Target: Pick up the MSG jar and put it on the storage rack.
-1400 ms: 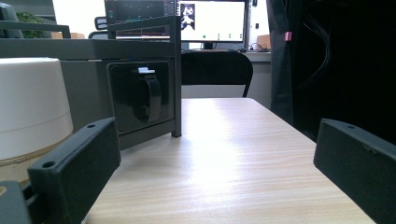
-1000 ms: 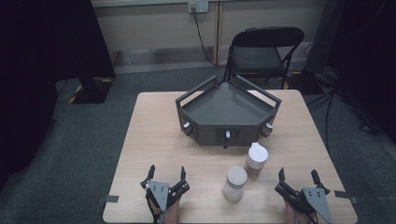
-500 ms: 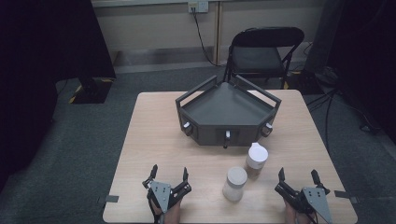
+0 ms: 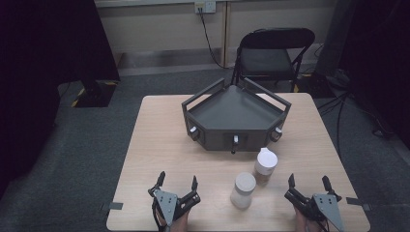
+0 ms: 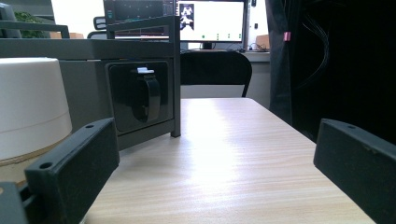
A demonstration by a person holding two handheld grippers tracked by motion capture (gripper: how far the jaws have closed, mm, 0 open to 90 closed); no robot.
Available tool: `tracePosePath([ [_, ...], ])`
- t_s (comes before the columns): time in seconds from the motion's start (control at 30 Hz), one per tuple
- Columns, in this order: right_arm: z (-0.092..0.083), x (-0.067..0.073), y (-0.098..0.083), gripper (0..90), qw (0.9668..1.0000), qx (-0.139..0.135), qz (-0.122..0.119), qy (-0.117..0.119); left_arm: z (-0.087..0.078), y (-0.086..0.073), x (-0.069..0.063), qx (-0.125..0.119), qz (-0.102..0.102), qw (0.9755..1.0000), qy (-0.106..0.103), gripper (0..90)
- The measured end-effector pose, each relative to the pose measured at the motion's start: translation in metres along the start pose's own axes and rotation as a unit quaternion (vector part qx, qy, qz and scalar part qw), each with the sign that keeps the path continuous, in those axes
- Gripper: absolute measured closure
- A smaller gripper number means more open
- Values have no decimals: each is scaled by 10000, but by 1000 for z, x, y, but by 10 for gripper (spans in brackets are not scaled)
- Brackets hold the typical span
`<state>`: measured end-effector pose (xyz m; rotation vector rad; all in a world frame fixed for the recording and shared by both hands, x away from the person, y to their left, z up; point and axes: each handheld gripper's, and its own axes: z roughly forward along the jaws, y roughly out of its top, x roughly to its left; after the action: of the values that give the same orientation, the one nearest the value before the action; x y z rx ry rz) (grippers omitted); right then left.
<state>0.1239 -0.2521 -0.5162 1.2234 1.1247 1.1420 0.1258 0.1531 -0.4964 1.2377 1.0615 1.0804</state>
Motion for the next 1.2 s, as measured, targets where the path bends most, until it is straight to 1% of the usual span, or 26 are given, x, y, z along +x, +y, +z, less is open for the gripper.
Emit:
tracePosePath([
  [0.1, 0, 0, 0, 0, 10000, 0, 0, -1, -2, 5, 2, -22, -65, 9999, -108, 0],
  [0.17, 0, 0, 0, 0, 10000, -1, -1, -1, -4, 7, 4, -95, -117, 9997, -190, 0],
  [0.23, 0, 0, 0, 0, 10000, 0, 0, -1, -6, 11, 4, -144, -71, 9996, -241, 0],
  [0.3, 0, 0, 0, 0, 10000, -1, -1, -1, -6, 13, 4, -173, -67, 9994, -291, 0],
  [0.43, 0, 0, 0, 0, 10000, -2, 0, -8, -5, 16, 3, -173, -39, 9993, -330, 0],
  [0.53, 0, 0, 0, 0, 10000, -2, 0, -2, -5, 18, 3, -168, -52, 9992, -356, 0],
  [0.63, 0, 0, 0, 0, 10000, -1, 0, -2, -4, 21, 5, -137, -105, 9989, -440, 0],
  [0.73, 0, 0, 0, 0, 10000, -1, 0, -3, -4, 22, 4, -163, -76, 9987, -485, 0],
  [0.77, 0, 0, 0, 0, 10000, 0, 0, -2, -4, 25, 4, -160, -60, 9983, -555, 0],
  [0.9, 0, 0, 0, 0, 10000, -1, 0, -3, -3, 30, 3, -207, -65, 9973, -700, 0],
  [1.03, 0, 0, 0, 0, 10000, -1, 0, 6, -2, 34, 3, -219, -105, 9960, -862, 0],
  [1.2, 0, 0, 0, 0, 10000, -1, -2, 6, 0, 36, 0, -227, -208, 9935, -1098, 2],
])
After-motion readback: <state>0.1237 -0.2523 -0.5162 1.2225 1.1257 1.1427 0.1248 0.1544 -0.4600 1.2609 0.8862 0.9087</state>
